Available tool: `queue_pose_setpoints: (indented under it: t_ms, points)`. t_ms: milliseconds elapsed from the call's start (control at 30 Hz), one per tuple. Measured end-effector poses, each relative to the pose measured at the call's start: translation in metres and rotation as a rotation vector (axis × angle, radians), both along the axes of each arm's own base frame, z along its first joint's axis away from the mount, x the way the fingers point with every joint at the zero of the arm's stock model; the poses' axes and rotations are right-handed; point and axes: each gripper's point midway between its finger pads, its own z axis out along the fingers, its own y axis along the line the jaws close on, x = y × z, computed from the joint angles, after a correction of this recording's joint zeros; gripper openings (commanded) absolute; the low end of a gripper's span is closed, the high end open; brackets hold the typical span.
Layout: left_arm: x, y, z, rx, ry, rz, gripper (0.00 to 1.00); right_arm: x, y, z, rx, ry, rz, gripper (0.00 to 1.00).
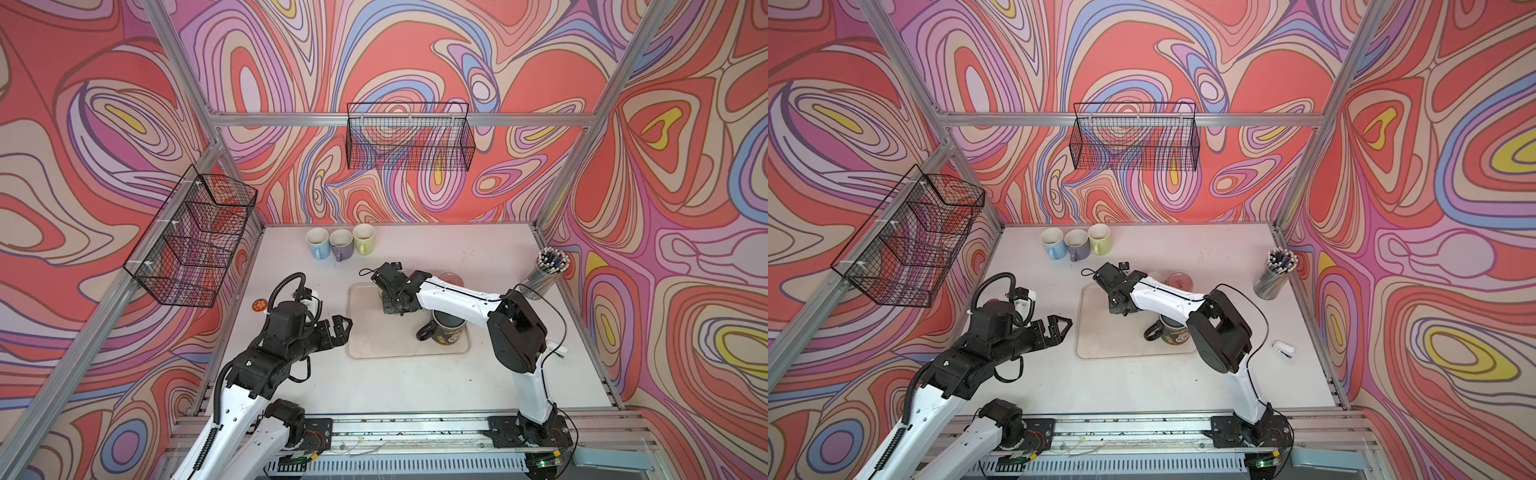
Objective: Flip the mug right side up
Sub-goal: 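Close right gripper on the cream mug's handle, then lift and tilt the cream mug with right gripper while left gripper approaches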
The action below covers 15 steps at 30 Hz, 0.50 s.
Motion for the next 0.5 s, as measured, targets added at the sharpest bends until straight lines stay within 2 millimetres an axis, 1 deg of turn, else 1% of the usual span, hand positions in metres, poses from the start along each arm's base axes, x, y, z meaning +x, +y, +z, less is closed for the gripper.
queue_pose_setpoints:
  t_ms: [200, 333, 500]
  points:
    - [0.002, -0.001, -0.004, -0.013, -0.018, -0.001, 0.92, -0.008, 0.009, 0.013, 0.098, 0.002, 0.056, 0.0]
    - [-0.002, -0.004, -0.021, -0.057, -0.035, 0.001, 0.92, -0.015, 0.011, 0.019, 0.17, 0.015, 0.088, 0.0]
    - [-0.004, -0.009, -0.043, -0.118, -0.037, 0.001, 0.92, -0.023, 0.007, 0.03, 0.252, 0.022, 0.121, 0.0]
